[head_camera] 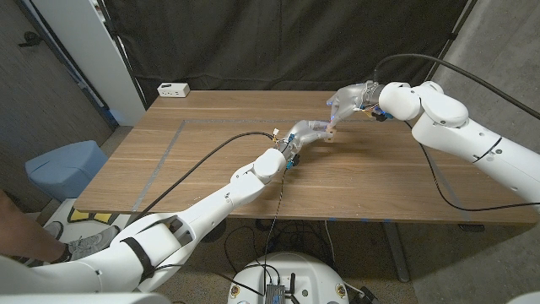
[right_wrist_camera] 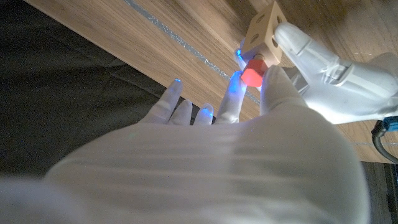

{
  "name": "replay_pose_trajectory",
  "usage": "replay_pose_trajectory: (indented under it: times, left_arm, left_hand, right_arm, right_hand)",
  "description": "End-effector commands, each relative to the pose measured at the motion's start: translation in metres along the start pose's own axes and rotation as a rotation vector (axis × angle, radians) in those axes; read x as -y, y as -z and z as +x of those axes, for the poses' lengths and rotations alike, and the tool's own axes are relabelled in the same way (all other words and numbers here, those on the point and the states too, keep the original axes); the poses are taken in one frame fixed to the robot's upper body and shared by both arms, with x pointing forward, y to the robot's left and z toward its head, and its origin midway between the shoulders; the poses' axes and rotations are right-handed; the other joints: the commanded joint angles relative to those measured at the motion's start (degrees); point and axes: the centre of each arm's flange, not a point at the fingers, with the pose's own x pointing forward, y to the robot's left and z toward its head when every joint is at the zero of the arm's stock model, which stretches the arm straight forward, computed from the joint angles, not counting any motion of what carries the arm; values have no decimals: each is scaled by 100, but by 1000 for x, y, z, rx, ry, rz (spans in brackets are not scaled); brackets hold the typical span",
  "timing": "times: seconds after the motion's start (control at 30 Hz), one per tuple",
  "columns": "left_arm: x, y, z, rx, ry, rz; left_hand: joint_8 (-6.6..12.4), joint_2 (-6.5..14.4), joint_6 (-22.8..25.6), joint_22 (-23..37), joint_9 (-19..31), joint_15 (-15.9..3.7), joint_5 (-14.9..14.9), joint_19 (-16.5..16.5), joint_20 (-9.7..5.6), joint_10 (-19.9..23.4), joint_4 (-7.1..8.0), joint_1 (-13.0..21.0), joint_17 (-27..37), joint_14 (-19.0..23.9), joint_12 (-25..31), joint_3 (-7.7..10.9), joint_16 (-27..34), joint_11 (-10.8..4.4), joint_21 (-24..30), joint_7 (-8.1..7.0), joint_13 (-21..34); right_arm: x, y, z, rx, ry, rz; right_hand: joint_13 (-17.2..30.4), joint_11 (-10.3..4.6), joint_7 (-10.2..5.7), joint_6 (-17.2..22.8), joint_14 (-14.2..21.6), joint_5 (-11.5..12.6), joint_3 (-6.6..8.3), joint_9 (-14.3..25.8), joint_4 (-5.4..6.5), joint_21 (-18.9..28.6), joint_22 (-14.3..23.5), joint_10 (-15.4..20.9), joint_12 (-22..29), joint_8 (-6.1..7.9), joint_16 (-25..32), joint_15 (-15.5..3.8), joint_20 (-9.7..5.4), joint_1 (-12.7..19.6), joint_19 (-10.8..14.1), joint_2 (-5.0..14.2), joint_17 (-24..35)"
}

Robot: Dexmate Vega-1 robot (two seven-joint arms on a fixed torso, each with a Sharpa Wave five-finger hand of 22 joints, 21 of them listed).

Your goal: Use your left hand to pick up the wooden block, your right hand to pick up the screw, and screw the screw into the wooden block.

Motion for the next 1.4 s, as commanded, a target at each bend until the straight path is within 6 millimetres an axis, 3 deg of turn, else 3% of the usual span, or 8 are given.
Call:
replay_pose_trajectory:
  times: [0.03, 0.93, 1.4]
  left_arm:
    - [-1, 0, -1, -1, -3, -1]
    - [-3, 2, 0, -4, -2, -6]
    - [-3, 3, 0, -6, -1, -6]
  left_hand:
    - [37, 195, 155, 26, 27, -342, 21, 33, 29, 54, 74, 52, 8, 48, 51, 113, -3, -1, 30, 56, 147]
    - [30, 196, 138, 26, 27, -331, 22, 35, 31, 35, 73, 48, 6, 49, 44, 120, -3, 2, 30, 78, 147]
    - [34, 201, 146, 27, 28, -322, 26, 33, 36, 32, 75, 41, 5, 48, 44, 128, -5, 2, 30, 70, 148]
  right_arm:
    - [-3, 3, 2, 2, 24, 41]
    - [-6, 4, 10, -5, 51, 73]
    - [-11, -1, 11, -21, 49, 52]
  right_hand:
    - [19, 6, 32, 116, 113, -1, 6, 13, 50, 61, 20, 114, 40, 53, 53, -305, -49, 4, 89, 80, 21]
    - [1, 137, 364, 640, 496, -10, -158, -95, 250, 76, 23, 739, 99, 136, 165, -446, -112, -440, 386, 249, 43]
    - [-9, 107, 410, 1072, 681, 2, -240, -145, 244, 66, 24, 1045, 114, 199, 188, -505, -119, -574, 477, 268, 16]
